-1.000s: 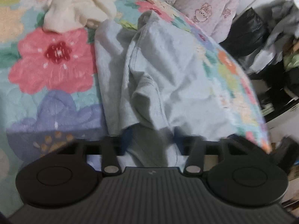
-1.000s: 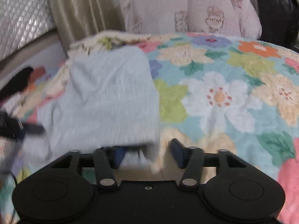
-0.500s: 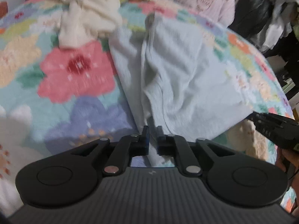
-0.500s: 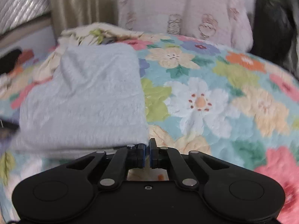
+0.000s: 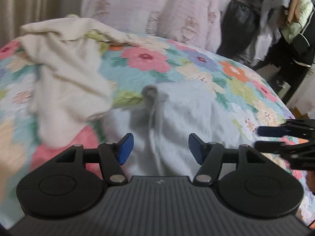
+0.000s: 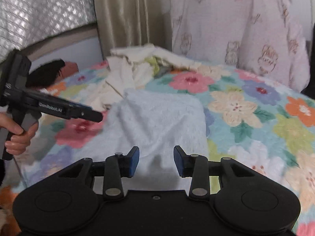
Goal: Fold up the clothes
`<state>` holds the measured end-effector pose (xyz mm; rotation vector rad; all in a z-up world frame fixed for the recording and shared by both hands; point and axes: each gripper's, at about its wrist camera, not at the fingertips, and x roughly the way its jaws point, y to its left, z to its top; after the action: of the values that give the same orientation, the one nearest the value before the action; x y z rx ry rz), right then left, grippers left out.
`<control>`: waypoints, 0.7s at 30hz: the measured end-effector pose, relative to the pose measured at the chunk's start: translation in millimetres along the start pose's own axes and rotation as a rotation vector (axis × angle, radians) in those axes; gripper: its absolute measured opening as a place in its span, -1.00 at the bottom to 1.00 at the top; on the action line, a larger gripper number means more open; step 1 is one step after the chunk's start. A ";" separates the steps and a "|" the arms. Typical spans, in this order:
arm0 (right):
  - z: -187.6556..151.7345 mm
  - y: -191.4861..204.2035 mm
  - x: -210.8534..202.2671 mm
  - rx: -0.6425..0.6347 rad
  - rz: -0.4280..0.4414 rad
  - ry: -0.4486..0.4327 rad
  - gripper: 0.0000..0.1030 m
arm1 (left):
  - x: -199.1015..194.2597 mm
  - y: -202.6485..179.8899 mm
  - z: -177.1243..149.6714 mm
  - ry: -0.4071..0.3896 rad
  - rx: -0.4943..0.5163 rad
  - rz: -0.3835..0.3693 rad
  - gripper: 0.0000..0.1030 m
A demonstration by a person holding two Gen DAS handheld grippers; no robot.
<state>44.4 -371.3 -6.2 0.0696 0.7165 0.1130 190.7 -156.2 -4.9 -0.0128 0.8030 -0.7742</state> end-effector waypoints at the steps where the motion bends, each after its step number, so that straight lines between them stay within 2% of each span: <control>1: 2.0 -6.7 11.7 0.011 -0.001 0.020 -0.15 | 12.1 0.5 2.4 0.010 -0.001 -0.011 0.28; 2: 2.6 -10.6 20.3 0.025 -0.002 0.028 -0.15 | 24.4 1.4 4.0 0.021 -0.004 -0.020 0.31; 4: 1.4 -21.2 33.5 0.058 0.015 0.043 -0.15 | 53.4 -1.0 6.6 0.096 0.008 -0.008 0.27; 6: -2.9 -26.5 43.5 0.066 0.026 0.063 -0.15 | 66.3 -5.4 9.4 0.112 0.032 -0.001 -0.69; 9: -13.7 -24.0 49.6 0.019 0.025 0.083 -0.14 | 51.2 -6.1 18.6 0.042 -0.010 -0.014 -0.71; 11: -25.2 -18.3 44.4 -0.033 0.054 0.083 -0.11 | 31.8 -1.3 24.3 -0.024 -0.041 -0.024 -0.71; 14: -35.0 -15.6 39.4 -0.048 0.081 0.083 -0.02 | 35.7 20.0 18.6 0.014 -0.108 -0.034 -0.67; 16: -40.0 -14.2 37.1 -0.040 0.086 0.081 0.00 | 50.4 35.4 5.9 0.041 -0.151 0.010 -0.50; 19: -32.9 -2.7 33.0 -0.041 0.089 0.063 0.01 | 50.6 59.3 -1.5 0.008 -0.326 -0.073 -0.48; 21: -26.8 9.8 28.0 -0.046 0.143 0.031 0.01 | 40.2 61.7 2.8 -0.015 -0.335 -0.080 -0.48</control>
<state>46.9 -357.3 -43.6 0.0757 0.7389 0.2678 248.4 -137.2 -46.7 -0.3520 0.9143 -0.7066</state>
